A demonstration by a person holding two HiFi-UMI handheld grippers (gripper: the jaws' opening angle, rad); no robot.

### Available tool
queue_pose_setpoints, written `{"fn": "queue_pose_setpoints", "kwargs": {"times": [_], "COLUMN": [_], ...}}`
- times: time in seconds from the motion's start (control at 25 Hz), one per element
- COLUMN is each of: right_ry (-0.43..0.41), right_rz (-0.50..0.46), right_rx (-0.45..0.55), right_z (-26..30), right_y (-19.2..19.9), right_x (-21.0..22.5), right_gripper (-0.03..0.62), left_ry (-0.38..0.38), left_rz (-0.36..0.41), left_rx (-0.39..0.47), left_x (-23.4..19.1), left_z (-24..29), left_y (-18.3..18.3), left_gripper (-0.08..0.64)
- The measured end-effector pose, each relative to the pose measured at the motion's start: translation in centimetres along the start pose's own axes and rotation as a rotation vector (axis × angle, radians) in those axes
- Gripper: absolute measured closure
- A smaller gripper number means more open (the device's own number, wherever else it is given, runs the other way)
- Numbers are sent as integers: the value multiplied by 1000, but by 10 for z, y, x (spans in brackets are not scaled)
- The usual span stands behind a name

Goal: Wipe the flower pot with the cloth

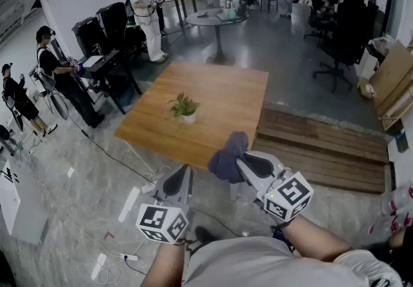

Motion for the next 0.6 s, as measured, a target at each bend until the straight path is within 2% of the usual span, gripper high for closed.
{"fn": "queue_pose_setpoints", "kwargs": {"times": [0.44,0.6], "right_ry": [6,-2], "right_rz": [0,6], "right_rx": [-13,-13], "right_z": [17,34], "right_y": [13,19], "right_x": [5,9], "right_gripper": [549,548], "left_ry": [-4,8], "left_rz": [2,-21], "left_rx": [-10,-6], "left_x": [-20,-36], "left_z": [9,15], "left_y": [14,18], "left_gripper": [554,554]}}
Point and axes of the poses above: the fingertips, and each gripper's own axes: z forward along the fingers, x to its right, y out of its underside, the point moved 9 cm from there along -z, backward along the fingers, and after that the axes turned 1 degree about -x, right-handed, at the moved point
